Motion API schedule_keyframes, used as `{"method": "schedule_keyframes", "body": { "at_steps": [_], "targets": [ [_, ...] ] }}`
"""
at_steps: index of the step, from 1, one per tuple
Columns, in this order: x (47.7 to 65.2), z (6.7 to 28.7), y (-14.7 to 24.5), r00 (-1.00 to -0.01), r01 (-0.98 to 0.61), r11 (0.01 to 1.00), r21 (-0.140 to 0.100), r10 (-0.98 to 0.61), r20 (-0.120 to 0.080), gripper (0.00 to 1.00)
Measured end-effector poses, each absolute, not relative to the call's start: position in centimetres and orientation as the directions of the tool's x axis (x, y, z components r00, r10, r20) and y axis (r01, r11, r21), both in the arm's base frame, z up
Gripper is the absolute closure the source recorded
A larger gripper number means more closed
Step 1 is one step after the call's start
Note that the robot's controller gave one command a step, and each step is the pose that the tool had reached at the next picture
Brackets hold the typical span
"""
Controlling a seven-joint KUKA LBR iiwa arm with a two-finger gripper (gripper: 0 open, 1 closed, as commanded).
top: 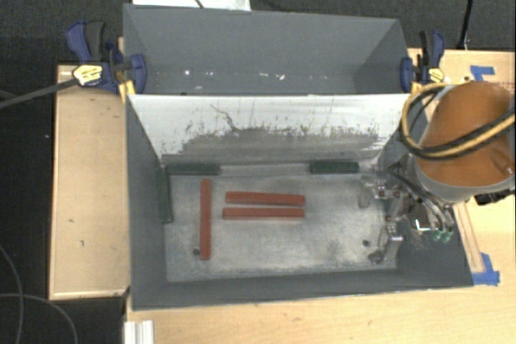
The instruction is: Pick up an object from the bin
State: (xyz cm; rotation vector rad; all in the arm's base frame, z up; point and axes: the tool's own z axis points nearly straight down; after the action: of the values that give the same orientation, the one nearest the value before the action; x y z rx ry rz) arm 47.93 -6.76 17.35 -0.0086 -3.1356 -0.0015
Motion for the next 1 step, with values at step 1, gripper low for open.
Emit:
{"method": "schedule_keyframes", "body": {
  "at_steps": [1],
  "targets": [
    [48.12, 17.72, -6.75, -1.000, 0.002, 1.000, 0.000, 0.002, -0.002, 0.00]
  ]
}}
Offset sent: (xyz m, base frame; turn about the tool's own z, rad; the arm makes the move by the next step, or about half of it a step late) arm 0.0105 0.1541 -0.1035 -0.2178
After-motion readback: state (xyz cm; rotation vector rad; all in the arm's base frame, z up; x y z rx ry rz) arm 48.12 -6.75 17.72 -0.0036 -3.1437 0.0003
